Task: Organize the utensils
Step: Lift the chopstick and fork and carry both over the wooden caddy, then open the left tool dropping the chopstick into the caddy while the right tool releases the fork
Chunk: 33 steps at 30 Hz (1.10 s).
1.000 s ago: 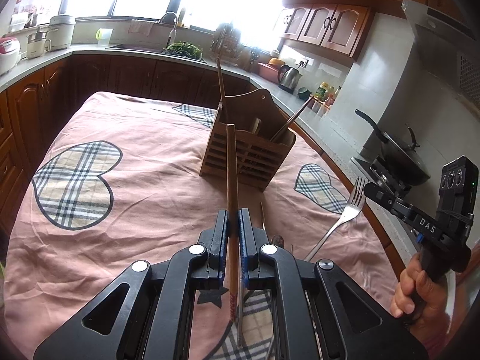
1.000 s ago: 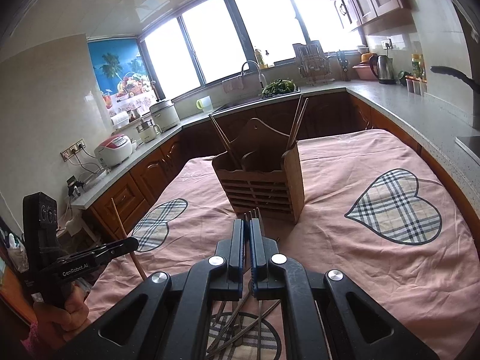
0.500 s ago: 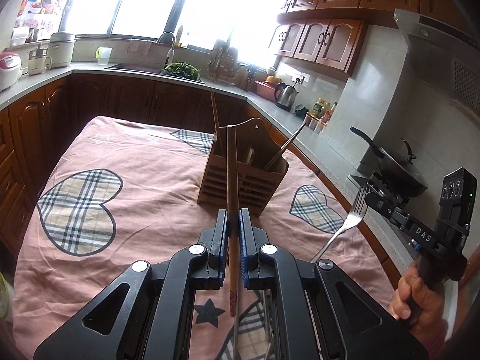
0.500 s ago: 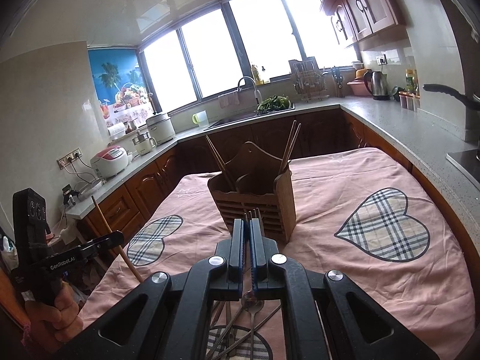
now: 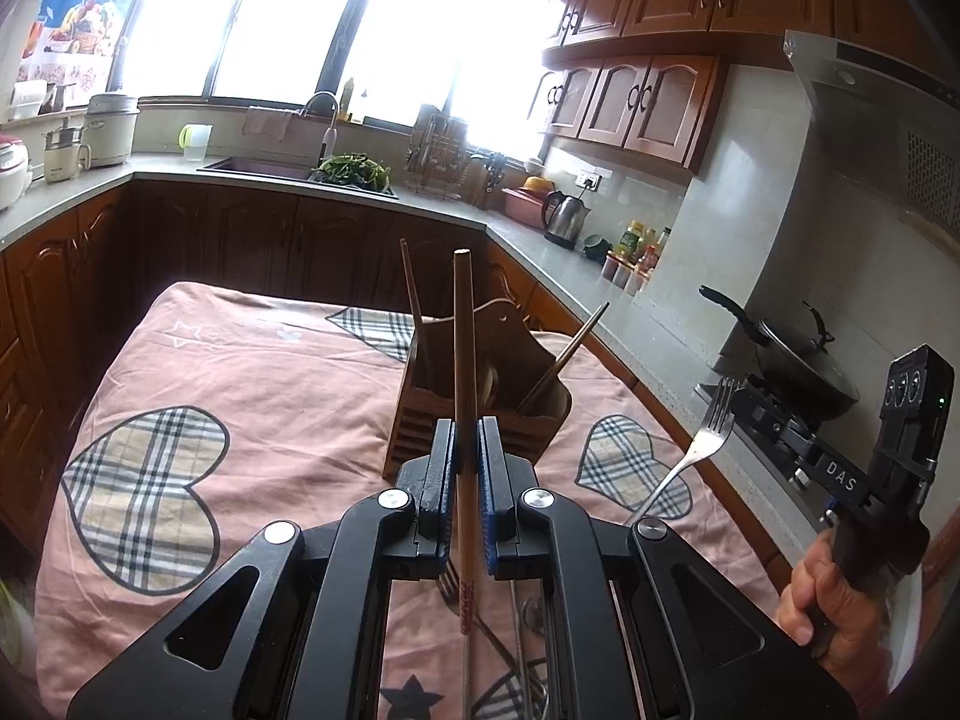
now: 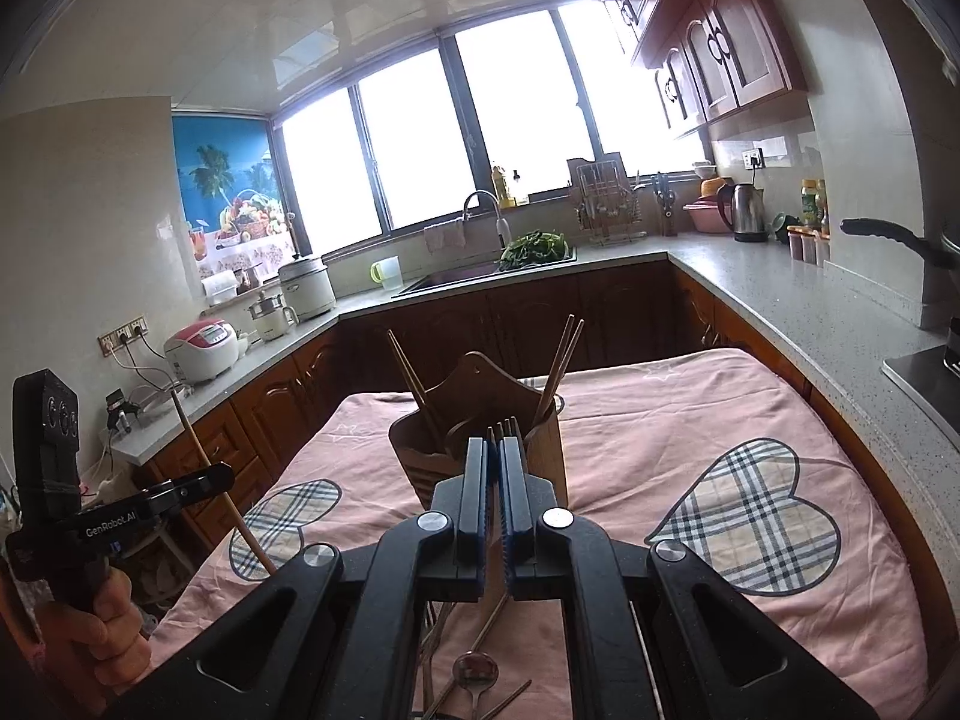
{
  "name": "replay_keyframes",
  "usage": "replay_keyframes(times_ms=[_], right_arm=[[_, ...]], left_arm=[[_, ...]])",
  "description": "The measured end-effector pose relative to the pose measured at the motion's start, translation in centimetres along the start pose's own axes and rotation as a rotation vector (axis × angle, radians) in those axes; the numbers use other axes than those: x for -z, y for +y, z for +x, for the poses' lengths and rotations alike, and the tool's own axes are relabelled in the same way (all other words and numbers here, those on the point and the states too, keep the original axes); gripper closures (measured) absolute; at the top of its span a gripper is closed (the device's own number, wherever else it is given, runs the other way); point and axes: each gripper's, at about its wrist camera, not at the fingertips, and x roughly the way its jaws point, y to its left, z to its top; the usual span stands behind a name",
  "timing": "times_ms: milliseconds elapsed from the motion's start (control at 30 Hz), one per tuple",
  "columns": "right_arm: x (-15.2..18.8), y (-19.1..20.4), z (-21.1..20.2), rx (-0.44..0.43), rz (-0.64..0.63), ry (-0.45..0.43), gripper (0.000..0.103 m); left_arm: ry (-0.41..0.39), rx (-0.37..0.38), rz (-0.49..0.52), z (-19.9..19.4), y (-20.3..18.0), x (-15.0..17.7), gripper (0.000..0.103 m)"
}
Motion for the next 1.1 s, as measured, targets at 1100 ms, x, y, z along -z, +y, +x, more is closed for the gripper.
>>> replay_keyframes(times_ms=[1100], right_arm=[[-5.0, 0.2, 10.9, 0.12, -0.184, -0.178, 0.1]], left_arm=[[-0.149, -0.082, 0.001, 13.6, 1.7, -8.2, 0.097]])
